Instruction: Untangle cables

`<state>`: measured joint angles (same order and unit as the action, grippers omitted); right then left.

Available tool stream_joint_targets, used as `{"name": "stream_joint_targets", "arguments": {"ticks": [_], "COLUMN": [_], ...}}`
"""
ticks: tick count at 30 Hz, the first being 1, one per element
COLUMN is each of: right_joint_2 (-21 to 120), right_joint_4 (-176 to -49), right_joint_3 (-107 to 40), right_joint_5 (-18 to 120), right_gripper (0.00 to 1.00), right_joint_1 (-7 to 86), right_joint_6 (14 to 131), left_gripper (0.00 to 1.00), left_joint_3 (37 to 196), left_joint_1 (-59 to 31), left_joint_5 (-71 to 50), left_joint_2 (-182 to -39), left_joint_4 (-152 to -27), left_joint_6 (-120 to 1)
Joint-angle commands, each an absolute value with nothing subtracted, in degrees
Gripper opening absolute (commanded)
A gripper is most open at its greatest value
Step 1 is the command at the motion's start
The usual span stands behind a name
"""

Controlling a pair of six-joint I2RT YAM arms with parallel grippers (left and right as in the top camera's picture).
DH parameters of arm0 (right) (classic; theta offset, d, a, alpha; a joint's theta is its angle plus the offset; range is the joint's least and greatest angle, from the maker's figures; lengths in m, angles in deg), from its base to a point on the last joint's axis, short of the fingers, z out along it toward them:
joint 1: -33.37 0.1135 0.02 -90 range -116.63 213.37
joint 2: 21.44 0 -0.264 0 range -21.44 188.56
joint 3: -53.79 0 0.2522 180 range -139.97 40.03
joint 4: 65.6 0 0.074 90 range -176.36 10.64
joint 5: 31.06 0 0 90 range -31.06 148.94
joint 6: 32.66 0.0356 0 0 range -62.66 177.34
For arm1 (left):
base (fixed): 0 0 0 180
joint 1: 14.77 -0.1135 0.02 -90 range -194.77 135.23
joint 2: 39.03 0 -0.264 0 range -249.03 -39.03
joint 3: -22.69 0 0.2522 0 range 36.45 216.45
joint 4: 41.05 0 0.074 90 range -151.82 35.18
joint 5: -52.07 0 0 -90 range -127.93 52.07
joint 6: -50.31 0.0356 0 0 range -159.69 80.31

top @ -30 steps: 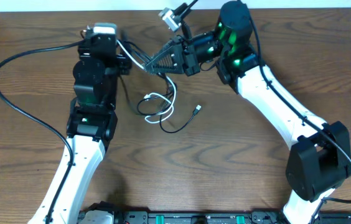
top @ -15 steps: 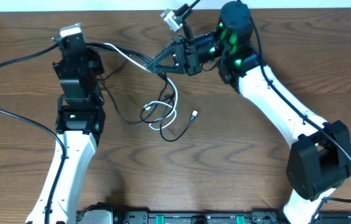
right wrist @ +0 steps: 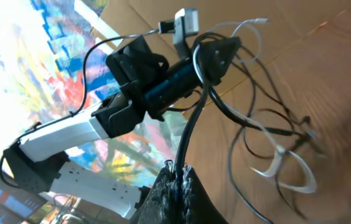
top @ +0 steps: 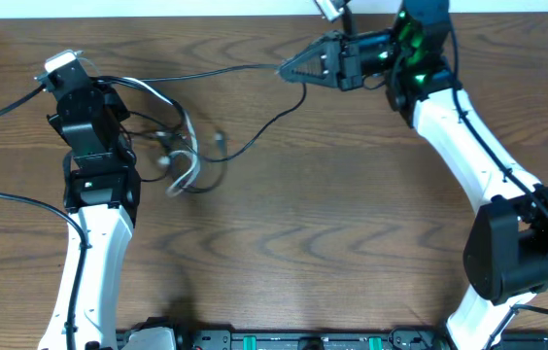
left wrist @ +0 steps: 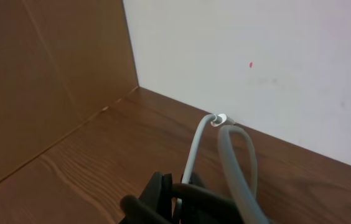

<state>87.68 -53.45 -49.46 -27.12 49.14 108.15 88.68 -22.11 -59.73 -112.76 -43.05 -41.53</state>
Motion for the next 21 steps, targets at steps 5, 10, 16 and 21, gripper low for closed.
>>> {"name": "stream_joint_targets", "arguments": {"ticks": [5, 10, 16, 21], "right_joint_2": [86.87, 86.94, 86.94, 86.94], "right_joint_4": [-53.54, -55.20, -56.38, -58.24], "right_joint_3": [-49.09, -49.09, -49.09, -49.09], "right_joint_5": [-28.46, -28.83, -30.45, -30.45], "right_gripper": [0.01, 0.01, 0.01, 0.01], "right_joint_1": [44.24, 40.18, 34.56, 28.40], "right_joint_6": [107.40, 107.38, 107.42, 107.40], "left_gripper": [0.08, 0.08, 0.08, 0.08], "left_joint_3": [89.20, 89.20, 89.20, 89.18], "left_joint_1": [-22.89, -22.89, -23.31, -25.73], "left_joint_5": [-62.01, -62.01, -62.03, -62.01], "left_joint_2": [-112.76, -112.76, -112.76, -112.76], "left_joint_4": [-44.05, -45.12, -45.30, -45.62], "left_joint_6": [-43.04, -43.04, -43.02, -43.06]}}
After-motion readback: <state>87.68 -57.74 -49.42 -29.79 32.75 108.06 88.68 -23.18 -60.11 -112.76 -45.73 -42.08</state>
